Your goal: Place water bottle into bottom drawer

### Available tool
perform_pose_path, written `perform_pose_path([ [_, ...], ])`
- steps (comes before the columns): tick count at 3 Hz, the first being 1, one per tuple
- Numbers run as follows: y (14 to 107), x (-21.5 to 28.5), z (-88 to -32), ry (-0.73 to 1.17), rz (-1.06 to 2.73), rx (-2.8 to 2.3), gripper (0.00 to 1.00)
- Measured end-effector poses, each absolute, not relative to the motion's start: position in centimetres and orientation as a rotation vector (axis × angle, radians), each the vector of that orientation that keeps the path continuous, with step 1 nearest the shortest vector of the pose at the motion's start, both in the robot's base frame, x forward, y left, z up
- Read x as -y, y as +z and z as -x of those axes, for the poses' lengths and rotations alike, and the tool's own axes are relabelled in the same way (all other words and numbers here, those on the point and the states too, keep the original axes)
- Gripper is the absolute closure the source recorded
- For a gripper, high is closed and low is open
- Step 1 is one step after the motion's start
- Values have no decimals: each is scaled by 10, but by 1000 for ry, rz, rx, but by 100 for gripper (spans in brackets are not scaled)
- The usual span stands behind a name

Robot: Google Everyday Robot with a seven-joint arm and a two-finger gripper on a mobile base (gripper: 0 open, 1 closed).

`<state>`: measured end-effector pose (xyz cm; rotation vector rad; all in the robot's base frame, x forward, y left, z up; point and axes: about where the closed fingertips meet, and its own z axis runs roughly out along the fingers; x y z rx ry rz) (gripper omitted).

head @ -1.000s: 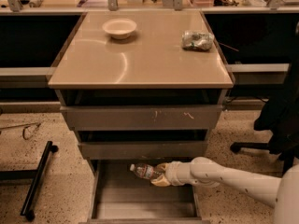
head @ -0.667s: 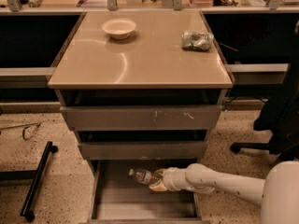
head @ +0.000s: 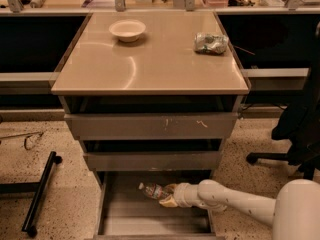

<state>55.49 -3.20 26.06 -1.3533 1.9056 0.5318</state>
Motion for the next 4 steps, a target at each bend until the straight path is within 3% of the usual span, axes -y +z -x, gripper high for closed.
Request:
perform_pose_path([
  [2,136,2,-553,674,1295,-1886,100],
  [3,133,0,-553,683,1296,-1886,100],
  [4,133,0,-553,684,1296,-1886,81],
])
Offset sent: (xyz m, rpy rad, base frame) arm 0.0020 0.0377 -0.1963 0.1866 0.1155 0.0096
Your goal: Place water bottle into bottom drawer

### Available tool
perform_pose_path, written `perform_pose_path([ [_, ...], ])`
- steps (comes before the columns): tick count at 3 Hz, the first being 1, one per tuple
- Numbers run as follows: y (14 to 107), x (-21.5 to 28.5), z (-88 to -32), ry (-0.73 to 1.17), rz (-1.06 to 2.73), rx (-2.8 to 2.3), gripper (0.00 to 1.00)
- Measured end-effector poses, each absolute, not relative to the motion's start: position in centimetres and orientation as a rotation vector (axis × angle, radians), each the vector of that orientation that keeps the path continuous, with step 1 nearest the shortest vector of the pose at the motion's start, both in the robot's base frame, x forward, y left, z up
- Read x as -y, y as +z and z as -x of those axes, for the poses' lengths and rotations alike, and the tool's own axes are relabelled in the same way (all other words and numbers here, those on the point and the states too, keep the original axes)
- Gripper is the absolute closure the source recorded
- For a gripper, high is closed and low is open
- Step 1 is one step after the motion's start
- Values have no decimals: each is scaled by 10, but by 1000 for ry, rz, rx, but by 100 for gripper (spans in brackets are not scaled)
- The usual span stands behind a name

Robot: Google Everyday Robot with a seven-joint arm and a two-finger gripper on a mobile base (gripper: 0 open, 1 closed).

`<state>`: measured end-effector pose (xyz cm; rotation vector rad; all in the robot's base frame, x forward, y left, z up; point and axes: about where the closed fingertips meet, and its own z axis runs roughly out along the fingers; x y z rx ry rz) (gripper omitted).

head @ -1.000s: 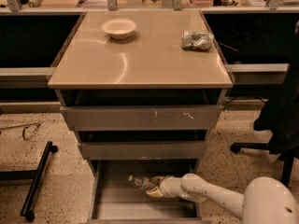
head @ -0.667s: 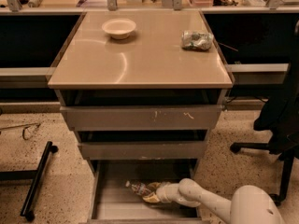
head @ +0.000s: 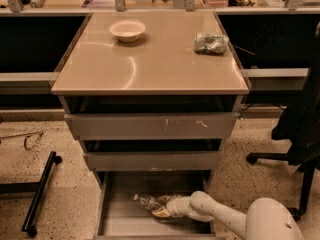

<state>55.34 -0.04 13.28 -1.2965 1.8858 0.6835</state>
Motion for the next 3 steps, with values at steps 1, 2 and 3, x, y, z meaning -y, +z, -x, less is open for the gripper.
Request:
perform_pose_path([
  [1,133,0,-553,684,1296,-1886,58],
  [2,133,0,-553,684,1296,-1886,35],
  [3,133,0,-553,684,1297,-1886,11],
])
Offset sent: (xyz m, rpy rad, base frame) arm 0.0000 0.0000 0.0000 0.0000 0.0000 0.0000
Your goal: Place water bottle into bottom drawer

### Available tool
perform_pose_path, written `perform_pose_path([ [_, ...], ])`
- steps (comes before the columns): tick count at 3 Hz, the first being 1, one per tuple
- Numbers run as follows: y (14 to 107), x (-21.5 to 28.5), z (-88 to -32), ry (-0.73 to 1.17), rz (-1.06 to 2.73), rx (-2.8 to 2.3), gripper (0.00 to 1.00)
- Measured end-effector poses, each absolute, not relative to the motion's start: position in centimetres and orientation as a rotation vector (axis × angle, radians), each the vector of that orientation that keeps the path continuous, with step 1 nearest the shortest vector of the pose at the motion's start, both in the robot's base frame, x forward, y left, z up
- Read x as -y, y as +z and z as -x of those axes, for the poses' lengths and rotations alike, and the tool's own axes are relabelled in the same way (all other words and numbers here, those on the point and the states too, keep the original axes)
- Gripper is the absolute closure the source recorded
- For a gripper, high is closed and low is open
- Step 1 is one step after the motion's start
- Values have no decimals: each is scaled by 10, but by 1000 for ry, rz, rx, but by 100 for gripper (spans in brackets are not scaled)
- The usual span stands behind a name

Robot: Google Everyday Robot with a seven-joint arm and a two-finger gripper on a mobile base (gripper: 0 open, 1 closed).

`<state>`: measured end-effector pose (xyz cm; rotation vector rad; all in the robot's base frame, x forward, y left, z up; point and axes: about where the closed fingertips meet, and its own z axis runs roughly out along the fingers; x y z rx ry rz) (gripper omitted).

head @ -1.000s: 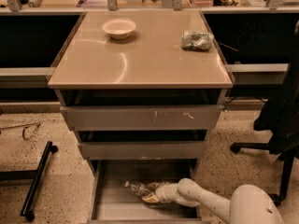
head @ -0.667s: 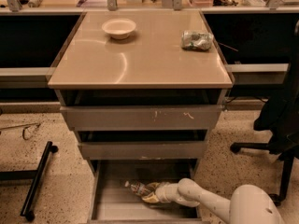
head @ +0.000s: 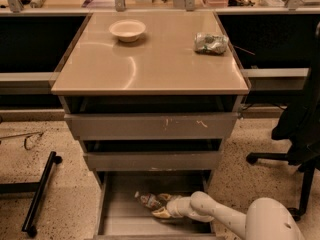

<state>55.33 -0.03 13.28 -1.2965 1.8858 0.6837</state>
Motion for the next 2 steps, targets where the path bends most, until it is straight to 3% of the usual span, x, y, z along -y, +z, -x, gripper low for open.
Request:
perform_pose_path([
  [1,133,0,-553,684,1297,-1886,0],
  [2,133,0,-553,684,1297,-1886,0],
])
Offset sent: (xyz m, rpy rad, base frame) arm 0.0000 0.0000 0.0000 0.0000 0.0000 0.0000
